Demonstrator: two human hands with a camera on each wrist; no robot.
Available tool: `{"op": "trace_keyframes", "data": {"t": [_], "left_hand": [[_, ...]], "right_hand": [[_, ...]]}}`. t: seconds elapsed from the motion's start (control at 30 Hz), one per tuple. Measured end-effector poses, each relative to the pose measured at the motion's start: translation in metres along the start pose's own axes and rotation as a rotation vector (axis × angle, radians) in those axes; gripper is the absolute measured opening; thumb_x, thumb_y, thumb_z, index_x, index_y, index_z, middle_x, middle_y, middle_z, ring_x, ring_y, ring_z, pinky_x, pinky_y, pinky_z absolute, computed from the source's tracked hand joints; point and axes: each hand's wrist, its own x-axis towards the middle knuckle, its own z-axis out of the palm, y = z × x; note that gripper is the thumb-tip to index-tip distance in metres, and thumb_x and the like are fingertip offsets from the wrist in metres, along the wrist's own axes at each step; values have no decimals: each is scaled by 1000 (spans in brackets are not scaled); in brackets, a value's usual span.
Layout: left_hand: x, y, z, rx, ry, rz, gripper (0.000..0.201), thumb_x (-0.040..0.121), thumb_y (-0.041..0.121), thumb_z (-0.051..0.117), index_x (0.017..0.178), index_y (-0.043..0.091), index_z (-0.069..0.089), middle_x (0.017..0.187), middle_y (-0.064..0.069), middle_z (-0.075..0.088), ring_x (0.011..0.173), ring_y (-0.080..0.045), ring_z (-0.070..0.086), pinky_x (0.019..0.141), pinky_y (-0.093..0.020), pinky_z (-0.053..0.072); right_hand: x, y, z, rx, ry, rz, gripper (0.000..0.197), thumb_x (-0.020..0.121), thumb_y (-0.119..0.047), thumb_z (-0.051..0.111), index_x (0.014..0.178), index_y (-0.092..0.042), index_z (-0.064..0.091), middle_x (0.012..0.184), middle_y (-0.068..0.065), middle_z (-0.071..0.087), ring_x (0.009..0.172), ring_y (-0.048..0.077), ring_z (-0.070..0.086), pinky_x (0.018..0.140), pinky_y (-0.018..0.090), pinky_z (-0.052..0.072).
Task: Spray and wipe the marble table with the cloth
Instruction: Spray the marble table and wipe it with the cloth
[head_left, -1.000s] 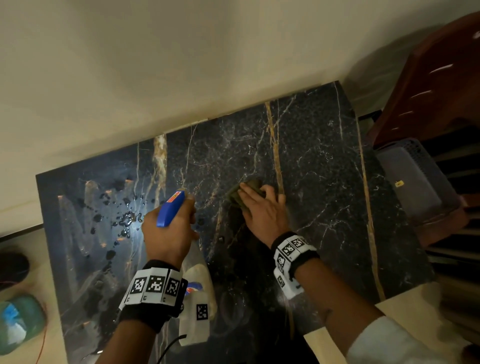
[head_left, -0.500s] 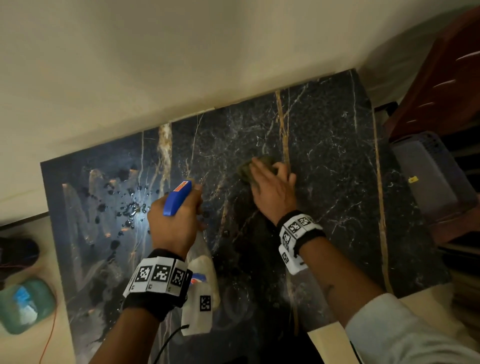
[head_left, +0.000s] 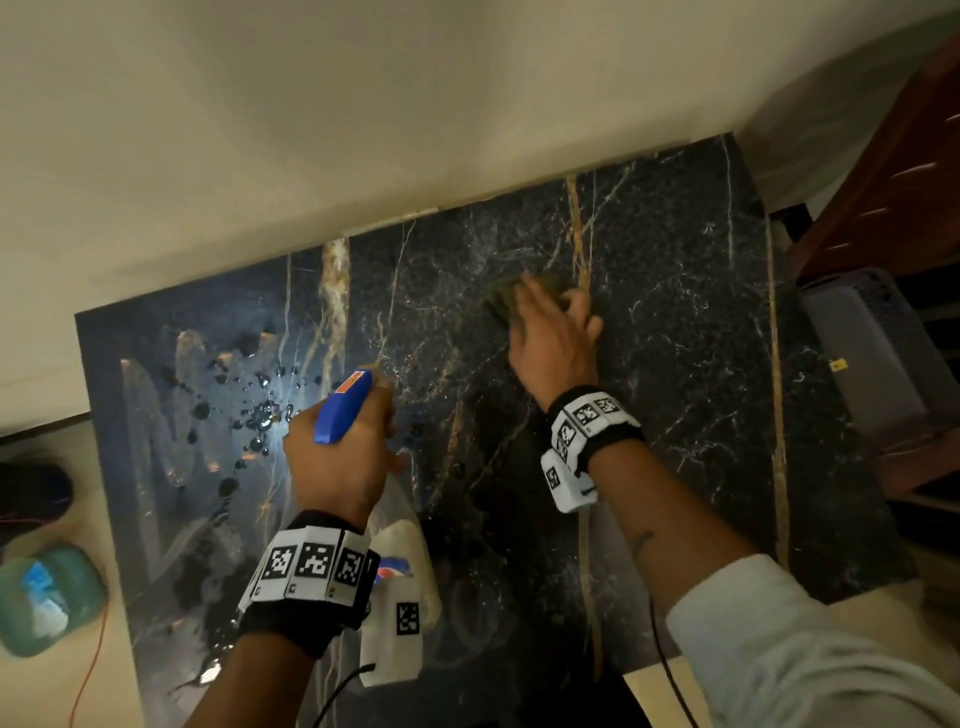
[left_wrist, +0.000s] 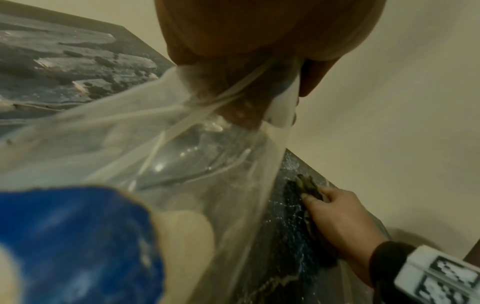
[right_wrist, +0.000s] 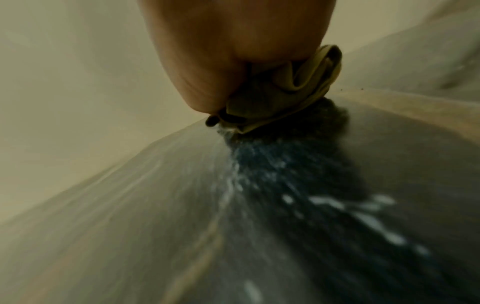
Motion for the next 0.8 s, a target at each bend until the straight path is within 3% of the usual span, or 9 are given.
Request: {"op": "trace_keyframes", "data": {"t": [0.07, 0.13, 0.23, 0.33, 0.4, 0.5, 0.57, 0.63, 0.8], "left_hand": [[4, -2, -5, 6, 14, 18, 34, 99, 24, 68, 70, 8, 63, 61, 0, 60, 49, -21, 63, 41, -20, 48], [7, -6, -9, -9, 27, 11, 34, 99, 25, 67, 71, 7, 64, 61, 0, 61, 49, -23, 64, 41, -20, 47], [9, -6, -4, -16, 18, 1, 36, 98, 26, 68, 69, 5, 64, 61, -3, 61, 54, -31, 64, 44, -27, 52], [11, -3, 5, -17, -3, -15, 37, 95, 29, 71, 72, 0, 66, 63, -8, 63, 63, -45, 66, 56, -43, 59], [12, 0, 9, -29, -11, -9, 35, 95, 28, 72, 75, -1, 68, 65, -12, 65, 61, -45, 66, 58, -48, 60], [15, 1, 6, -52, -3, -22, 29, 97, 24, 70, 80, 1, 71, 58, -1, 64, 53, -25, 63, 48, -36, 58], [20, -4, 0, -41, 11, -30, 28, 97, 26, 70, 78, 6, 72, 57, -1, 65, 52, -24, 63, 55, -44, 61], [23, -10, -4, -20, 21, -26, 31, 96, 29, 71, 75, 7, 72, 60, -4, 66, 56, -31, 64, 64, -59, 62], [24, -6, 1, 6, 9, -37, 32, 96, 29, 70, 76, 4, 72, 62, -6, 67, 58, -35, 67, 66, -61, 62]], "right_hand": [[19, -1, -4, 75, 49, 202, 44, 96, -31, 55, 140, -29, 53, 159, -16, 36, 122, 31, 37, 88, 42, 35], [22, -15, -5, 57, 27, 257, 45, 96, -29, 56, 141, -28, 52, 160, -13, 33, 128, 34, 34, 93, 46, 38], [10, -31, -1, 4, -32, 71, 47, 96, -29, 55, 142, -26, 52, 161, -13, 33, 127, 35, 36, 92, 46, 38], [8, -24, 1, -34, -89, -170, 46, 96, -32, 53, 142, -28, 52, 160, -15, 35, 120, 30, 38, 88, 42, 35], [20, -8, -5, -77, -74, -221, 47, 97, -35, 51, 144, -29, 50, 159, -15, 37, 117, 30, 41, 88, 42, 37], [37, 8, -10, -61, -15, -1, 48, 98, -35, 52, 144, -28, 50, 158, -13, 39, 119, 32, 41, 90, 44, 38], [43, 1, -10, -11, 15, 164, 48, 98, -33, 52, 145, -26, 48, 159, -12, 36, 123, 35, 39, 93, 46, 38], [41, -19, -10, 6, 1, 216, 49, 97, -31, 53, 145, -25, 47, 161, -10, 32, 129, 37, 35, 97, 48, 37], [30, -62, 4, -32, -133, -231, 48, 94, -30, 57, 142, -26, 52, 159, -11, 37, 121, 31, 39, 92, 45, 34]]}}
